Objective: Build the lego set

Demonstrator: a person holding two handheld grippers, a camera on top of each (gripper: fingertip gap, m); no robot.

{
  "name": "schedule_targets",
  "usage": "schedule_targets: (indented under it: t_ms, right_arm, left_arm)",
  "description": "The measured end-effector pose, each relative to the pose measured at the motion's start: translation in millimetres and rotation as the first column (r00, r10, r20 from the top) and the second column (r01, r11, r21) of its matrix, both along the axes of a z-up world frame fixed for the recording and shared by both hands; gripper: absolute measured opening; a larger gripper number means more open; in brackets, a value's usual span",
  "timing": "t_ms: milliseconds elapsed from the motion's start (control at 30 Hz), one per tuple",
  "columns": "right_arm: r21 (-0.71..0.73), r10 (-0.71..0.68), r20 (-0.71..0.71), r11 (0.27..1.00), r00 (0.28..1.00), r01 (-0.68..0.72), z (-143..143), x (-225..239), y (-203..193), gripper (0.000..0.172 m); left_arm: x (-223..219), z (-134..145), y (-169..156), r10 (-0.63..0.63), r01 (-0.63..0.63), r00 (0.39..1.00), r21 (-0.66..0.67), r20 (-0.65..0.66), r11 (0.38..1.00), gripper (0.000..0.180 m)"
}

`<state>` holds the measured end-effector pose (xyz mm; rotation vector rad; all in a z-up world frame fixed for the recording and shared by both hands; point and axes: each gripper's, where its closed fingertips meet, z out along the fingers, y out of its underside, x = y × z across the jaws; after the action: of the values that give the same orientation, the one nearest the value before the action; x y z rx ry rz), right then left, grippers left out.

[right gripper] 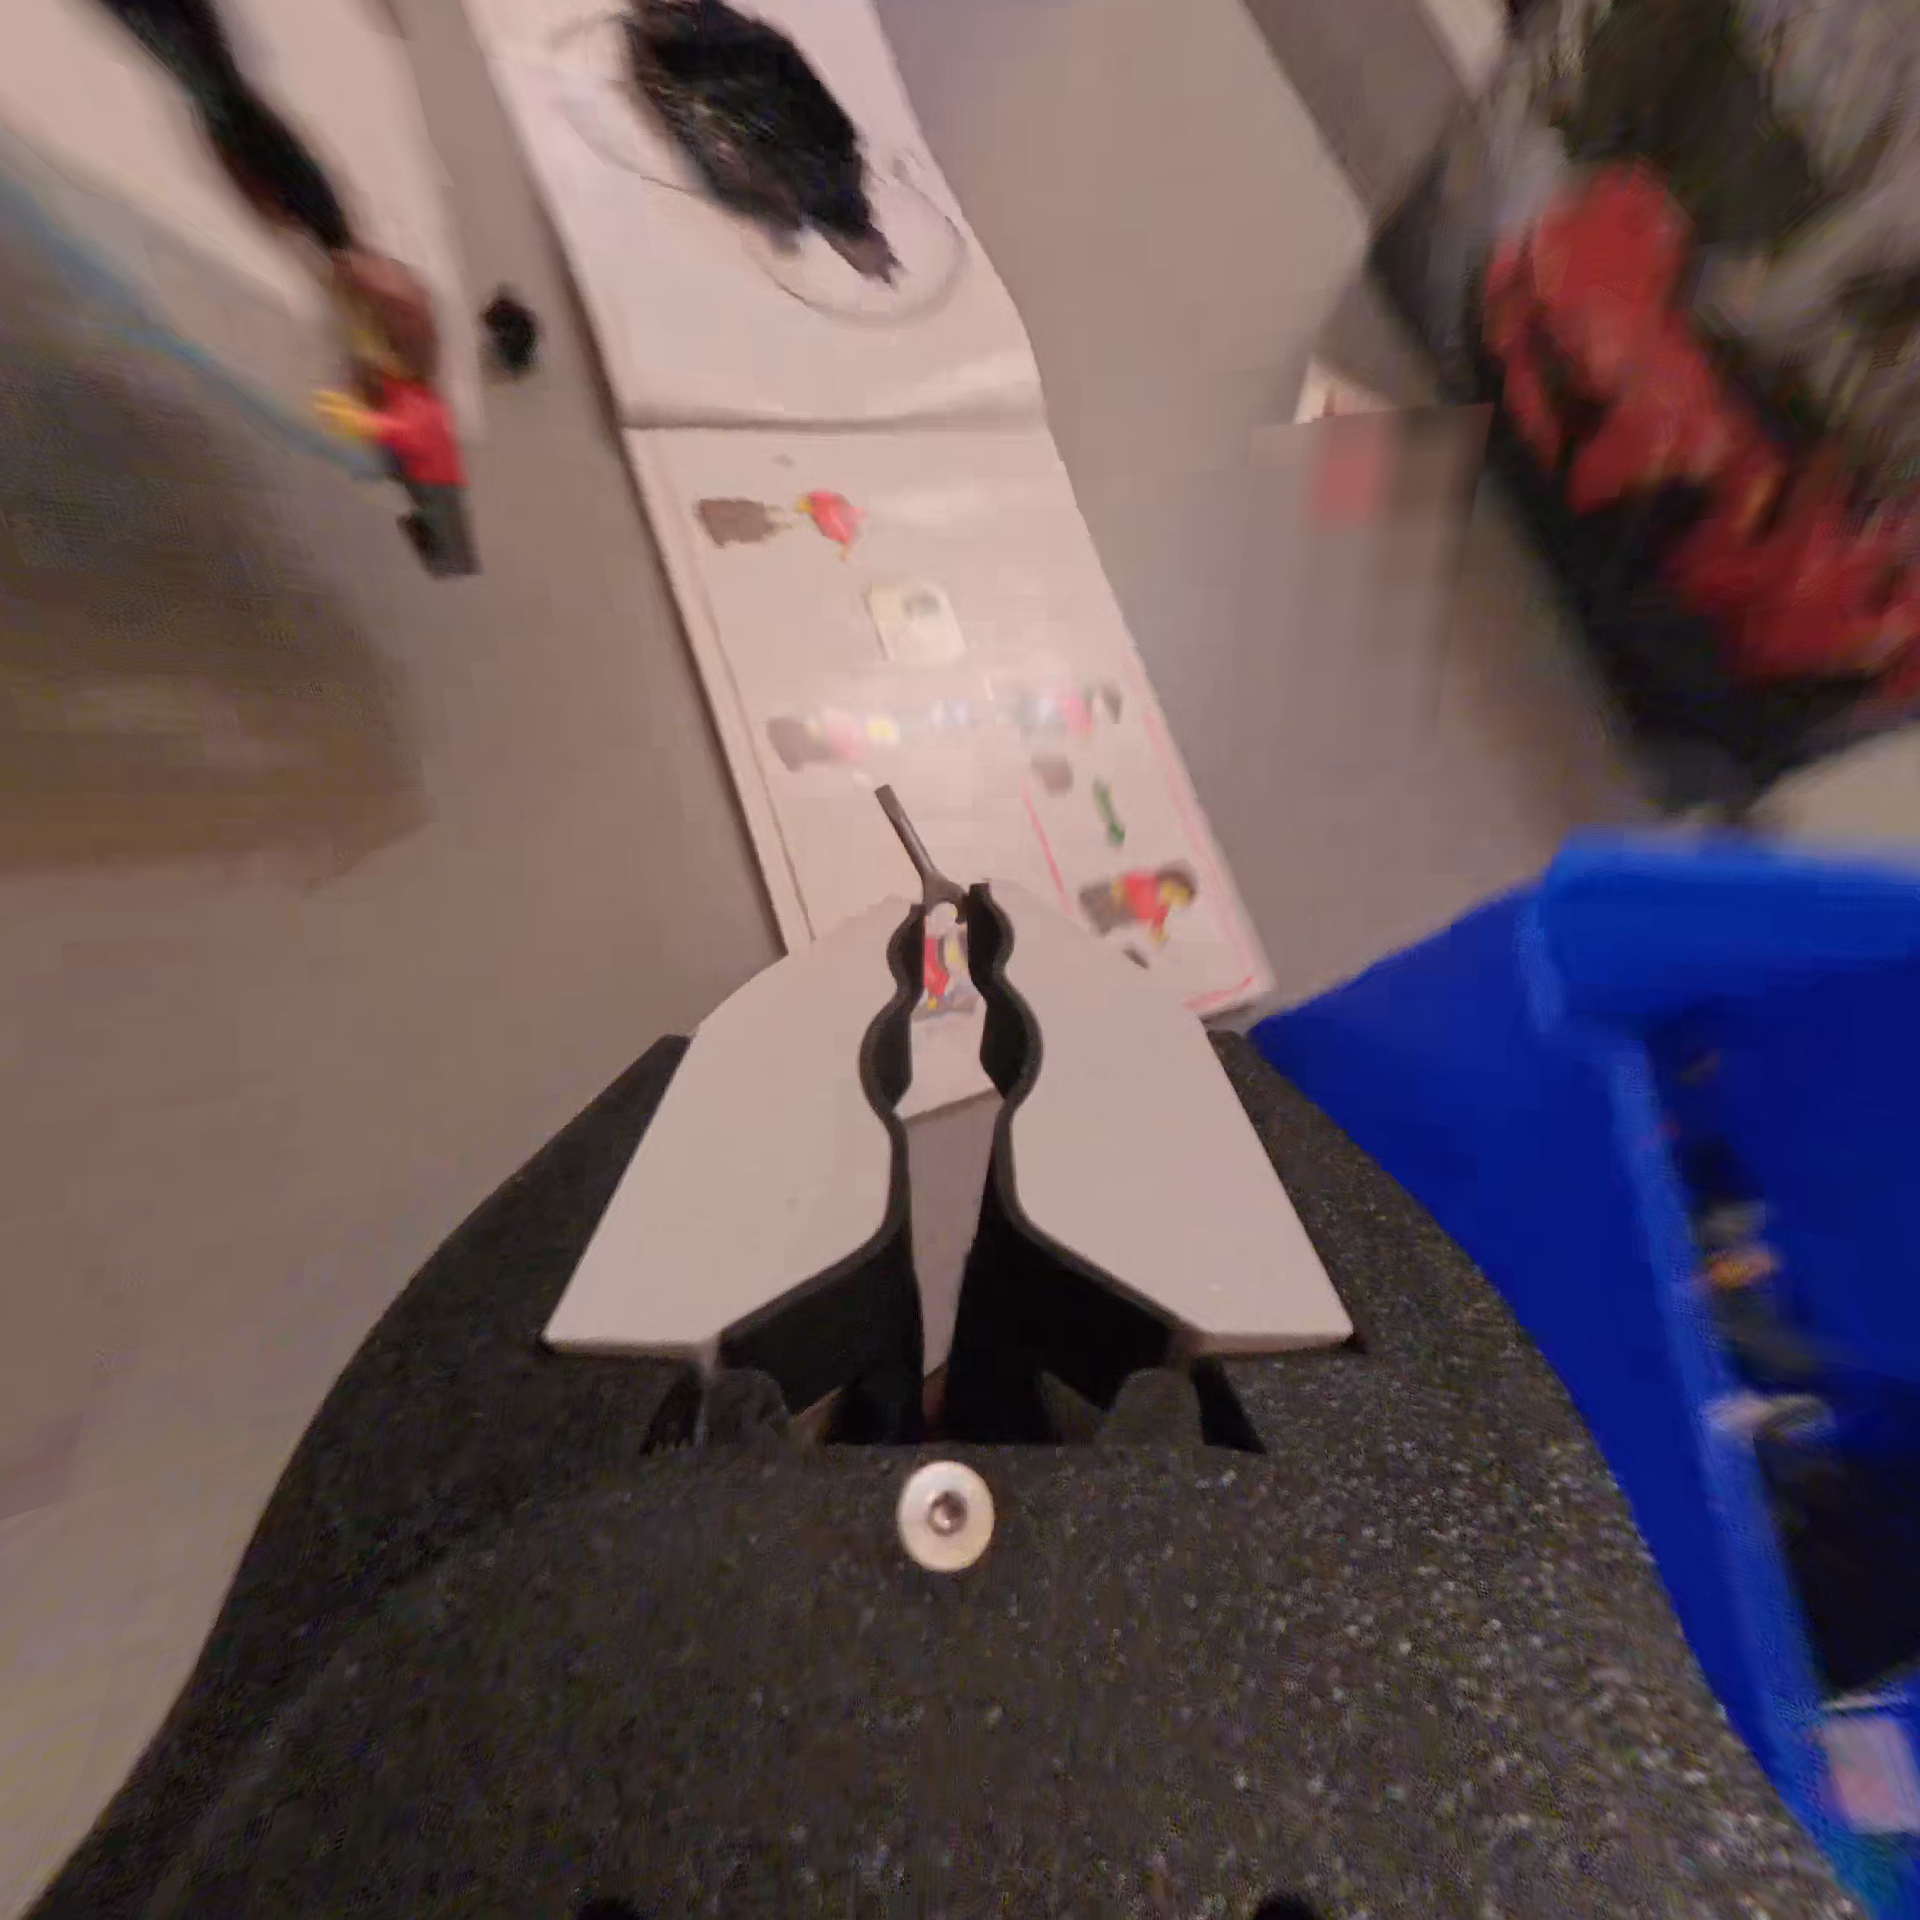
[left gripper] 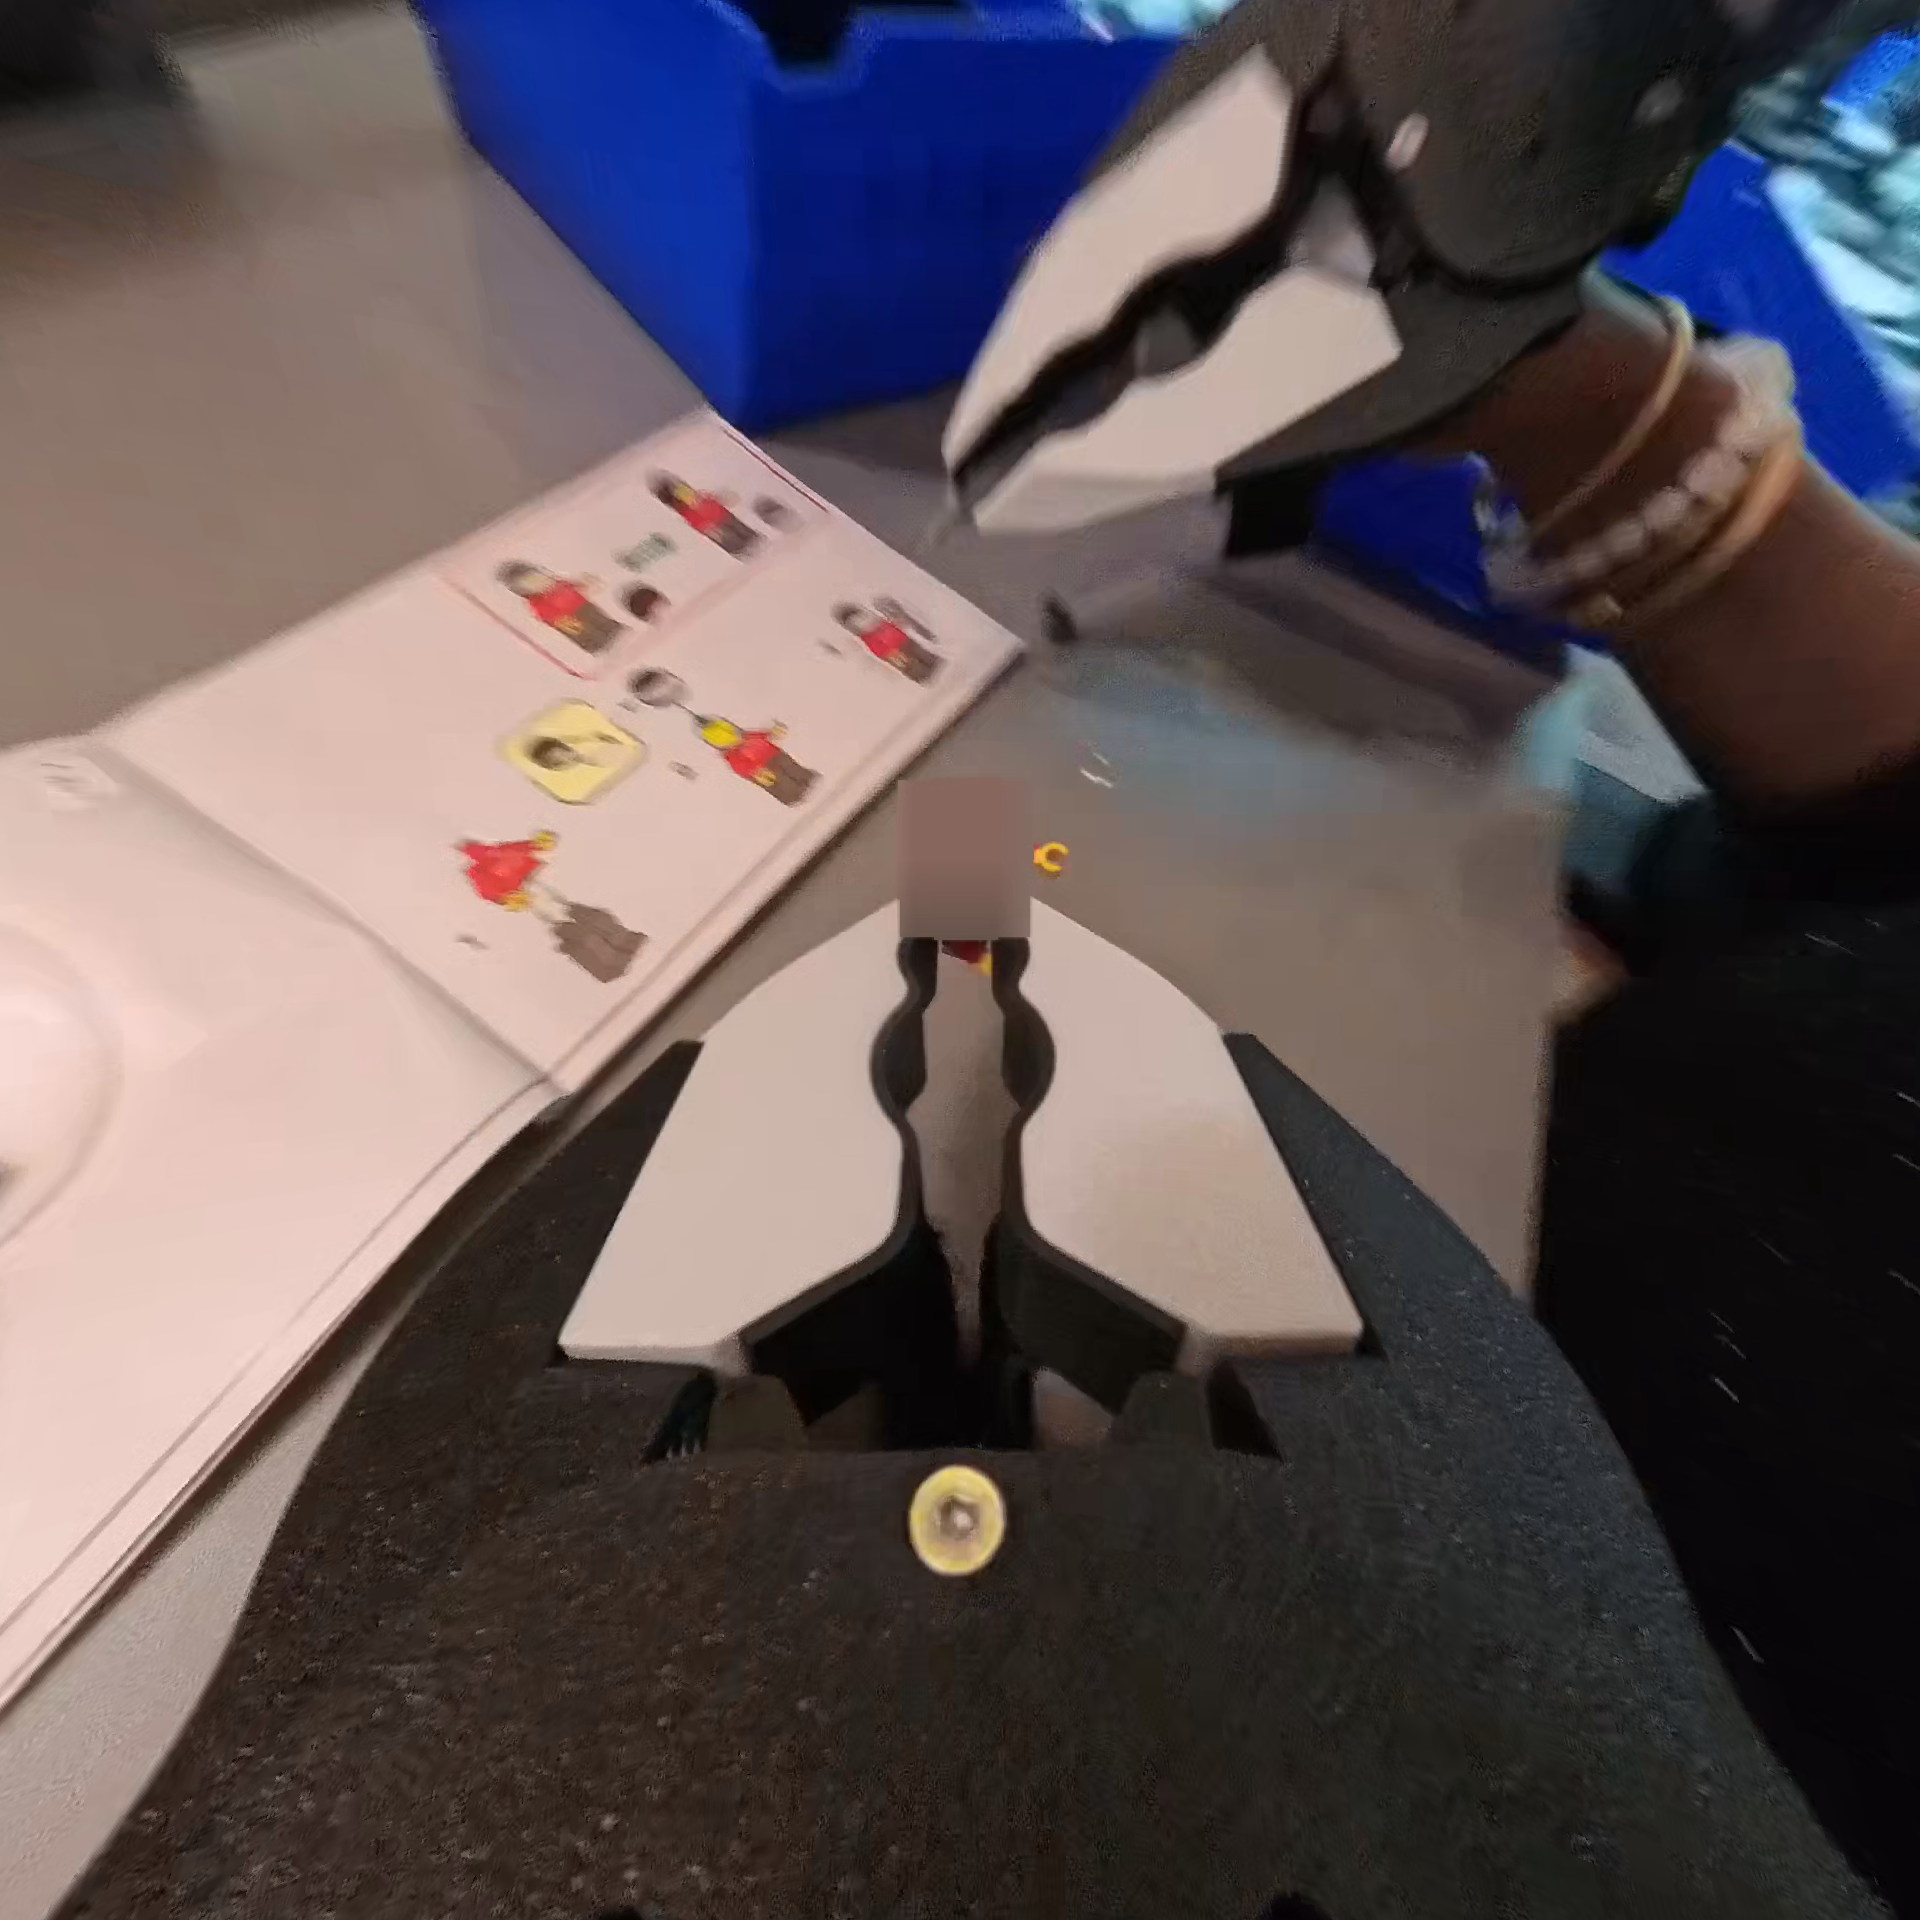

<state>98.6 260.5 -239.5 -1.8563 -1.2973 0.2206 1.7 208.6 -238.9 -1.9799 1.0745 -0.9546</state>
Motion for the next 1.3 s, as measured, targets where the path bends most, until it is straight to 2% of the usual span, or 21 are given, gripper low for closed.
schedule_targets:
  t_ms: [67, 133, 200, 333, 500, 700, 867, 1133, 1300]
  right_arm:
    - [0.197, 0.163, 0.149, 0.962, 0.975, -0.191, 28, -15, -13, 0.008]
    - [0.322, 0.298, 0.297, 0.863, 0.907, -0.389, 51, -33, -31, 0.008]
    - [0.366, 0.395, 0.421, 0.750, 0.817, -0.551, 66, -48, -49, 0.007]
    - [0.344, 0.428, 0.584, 0.639, 0.690, -0.688, 80, -63, -64, 0.008]
    - [0.327, 0.435, 0.624, 0.608, 0.649, -0.723, 77, -68, -70, 0.008]
    - [0.282, 0.476, 0.633, 0.593, 0.611, -0.754, 67, -71, -79, 0.008]
    - [0.246, 0.482, 0.665, 0.580, 0.571, -0.776, 60, -73, -78, 0.008]
    - [0.207, 0.483, 0.699, 0.570, 0.528, -0.795, 46, -74, -77, 0.008]
    - [0.167, 0.517, 0.687, 0.572, 0.511, -0.803, 41, -75, -75, 0.007]
  left_arm:
    - [3, 2, -13, -0.191, 0.192, 0.981, -0.142, 0.022, 0.971, 0.009]
    - [3, 10, -20, -0.336, 0.335, 0.941, -0.207, 0.030, 0.919, 0.009]
    - [-2, 13, -26, -0.472, 0.447, 0.882, -0.281, -0.023, 0.849, 0.009]
    - [-1, 21, -25, -0.598, 0.542, 0.798, -0.339, -0.079, 0.769, 0.008]
    - [10, 28, -27, -0.661, 0.594, 0.742, -0.350, -0.109, 0.724, 0.009]
    - [13, 21, -30, -0.684, 0.594, 0.701, -0.367, -0.200, 0.716, 0.008]
    - [15, 21, -28, -0.676, 0.584, 0.699, -0.359, -0.234, 0.728, 0.008]
    - [15, 15, -29, -0.677, 0.568, 0.706, -0.406, -0.208, 0.716, 0.008]
    - [17, 12, -37, -0.697, 0.570, 0.711, -0.503, -0.094, 0.649, 0.008]
